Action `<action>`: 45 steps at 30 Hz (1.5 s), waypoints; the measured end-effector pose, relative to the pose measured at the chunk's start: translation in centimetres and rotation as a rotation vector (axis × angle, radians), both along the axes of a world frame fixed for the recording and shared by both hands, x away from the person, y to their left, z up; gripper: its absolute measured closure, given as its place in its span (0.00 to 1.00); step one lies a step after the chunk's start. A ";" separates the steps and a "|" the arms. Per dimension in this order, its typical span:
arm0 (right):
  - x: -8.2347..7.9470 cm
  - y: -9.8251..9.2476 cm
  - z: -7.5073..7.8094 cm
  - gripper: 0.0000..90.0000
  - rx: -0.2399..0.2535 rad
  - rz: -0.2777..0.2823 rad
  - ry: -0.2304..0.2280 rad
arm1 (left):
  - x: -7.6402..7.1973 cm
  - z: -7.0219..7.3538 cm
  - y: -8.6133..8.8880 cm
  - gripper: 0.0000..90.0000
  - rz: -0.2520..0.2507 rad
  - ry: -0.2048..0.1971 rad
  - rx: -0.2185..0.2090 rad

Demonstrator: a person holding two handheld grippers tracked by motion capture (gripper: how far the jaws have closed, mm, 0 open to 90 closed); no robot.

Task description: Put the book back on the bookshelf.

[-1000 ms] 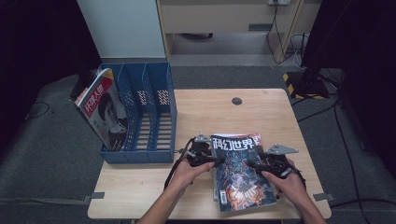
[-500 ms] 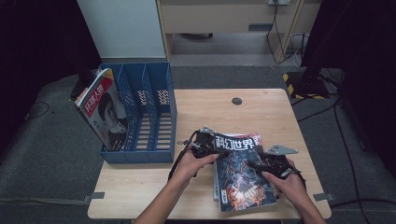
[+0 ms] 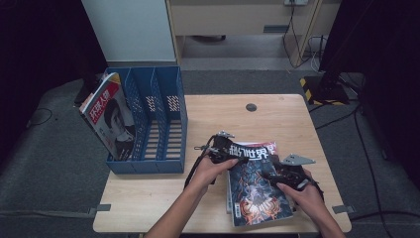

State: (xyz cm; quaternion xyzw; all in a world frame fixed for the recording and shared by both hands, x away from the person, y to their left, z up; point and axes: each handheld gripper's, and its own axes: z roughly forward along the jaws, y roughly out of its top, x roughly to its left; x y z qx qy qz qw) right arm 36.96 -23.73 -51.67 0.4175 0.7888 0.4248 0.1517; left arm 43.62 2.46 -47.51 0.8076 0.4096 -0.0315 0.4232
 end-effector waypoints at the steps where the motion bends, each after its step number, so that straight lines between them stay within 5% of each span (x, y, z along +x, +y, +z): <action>1: 0.0 0.0 0.0 0.39 0.000 0.000 -0.001 | 0.1 0.0 0.0 0.35 0.001 0.000 0.000; 7: 0.0 0.0 0.0 0.39 -0.002 0.002 -0.002 | 0.5 -0.3 -0.1 0.38 0.005 0.011 -0.015; 17: -0.1 -0.1 0.0 0.38 0.003 0.000 0.001 | 0.5 0.1 -0.8 0.51 0.009 -0.057 -0.029; 35: 0.0 0.4 -0.2 0.22 0.015 0.007 0.012 | 0.9 1.4 -0.6 0.70 0.022 -0.011 -0.035; 45: -0.2 -0.3 -0.1 0.20 0.024 0.016 0.019 | 1.2 1.8 -0.5 0.80 0.032 -0.023 -0.082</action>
